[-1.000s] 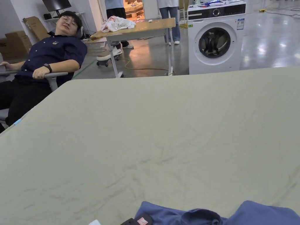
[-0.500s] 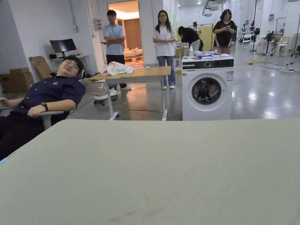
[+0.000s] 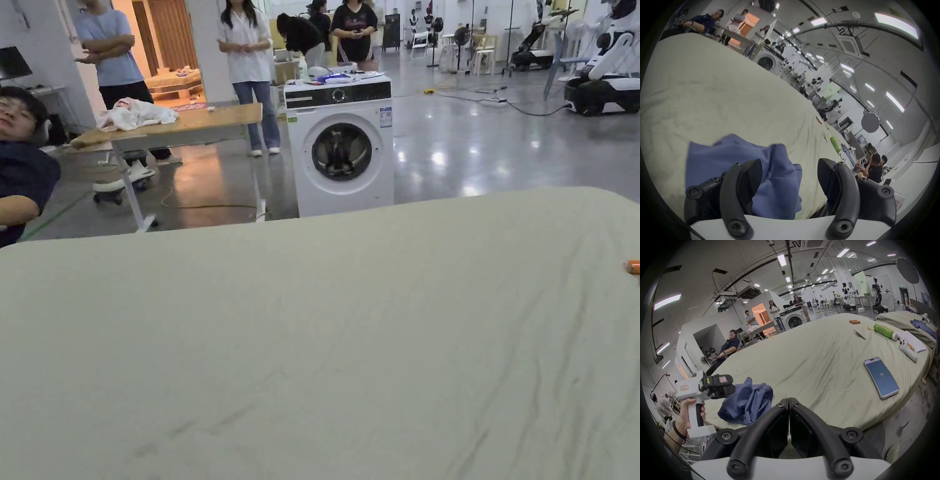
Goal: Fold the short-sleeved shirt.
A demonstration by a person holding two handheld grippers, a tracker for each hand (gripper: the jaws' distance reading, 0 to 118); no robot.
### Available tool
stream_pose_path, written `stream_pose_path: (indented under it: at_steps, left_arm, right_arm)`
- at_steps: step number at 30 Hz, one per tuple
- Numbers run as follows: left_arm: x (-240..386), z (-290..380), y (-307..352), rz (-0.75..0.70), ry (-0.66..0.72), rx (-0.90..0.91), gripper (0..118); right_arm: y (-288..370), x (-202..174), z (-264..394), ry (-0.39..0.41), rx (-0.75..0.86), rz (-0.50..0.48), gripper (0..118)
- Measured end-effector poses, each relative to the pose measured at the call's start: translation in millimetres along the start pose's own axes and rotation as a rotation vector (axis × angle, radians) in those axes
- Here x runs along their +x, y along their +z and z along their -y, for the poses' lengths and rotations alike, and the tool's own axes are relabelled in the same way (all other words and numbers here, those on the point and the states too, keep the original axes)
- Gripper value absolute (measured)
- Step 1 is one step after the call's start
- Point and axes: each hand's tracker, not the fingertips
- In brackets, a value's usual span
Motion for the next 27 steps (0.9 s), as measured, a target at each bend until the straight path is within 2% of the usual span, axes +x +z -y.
stream_pose_path:
  at_steps: [1,3,5,6,8,11,13,15,17,18,20,21,24,27]
  left_arm:
    - [-5.8,-1.1,6.1,0.010,0.010,0.011,61]
    - [-17.7,3.9,1.5,0.033,0.069,0.006,28]
    - [-20.3,14.2,-18.6,0.041,0.085,-0.055,14]
    - [-19.5,19.7,-28.5,0.033,0.072,-0.057,3]
    - [-19.2,38.1,-62.3,0.053,0.082,-0.159,2]
    - [-13.5,63.2,-95.9,-0.045,0.027,-0.278,2]
    - [-6.1,65.1,-96.2,-0.034,-0.022,-0.207,1]
    - [-4.9,56.6,-91.8,-0.039,0.015,-0.214,2]
    - [-0.8,47.8,-74.3,-0.025,0.024,-0.194,7]
    - [5.4,38.7,-59.4,-0.008,-0.014,-0.146,27]
    - [11.0,26.4,-25.4,0.010,-0.053,-0.068,76]
    - [9.2,21.3,-6.7,0.012,-0.046,-0.036,91]
    - [-10.8,18.8,38.9,-0.018,0.020,0.053,93]
    - [-39.0,24.6,65.1,-0.047,0.098,0.085,93]
  right_arm:
    - [-0.5,-0.9,0.8,0.014,-0.005,-0.009,0]
    - [-2.0,-3.4,1.6,0.043,-0.015,-0.021,0]
    - [-4.0,-4.8,2.9,0.053,-0.029,-0.011,0]
    - [-3.8,-5.2,4.6,0.053,-0.030,-0.005,0]
    - [-1.3,-6.9,7.0,0.041,-0.031,0.005,0]
    - [3.1,-11.5,13.3,0.018,-0.042,-0.010,0]
    - [2.5,-17.8,18.3,0.033,-0.058,-0.010,0]
    - [-2.7,-22.8,20.9,0.049,-0.083,-0.030,0]
    - [-16.4,-27.2,21.3,0.047,-0.111,-0.078,0]
    - [-26.5,-30.3,18.8,0.050,-0.131,-0.107,0]
    - [-48.3,-41.3,14.3,0.086,-0.157,-0.150,0]
    - [-62.7,-49.5,11.5,0.109,-0.171,-0.182,0]
    - [-105.5,-74.8,4.0,0.164,-0.228,-0.259,0]
    - [-150.7,-97.3,-1.5,0.184,-0.308,-0.322,0]
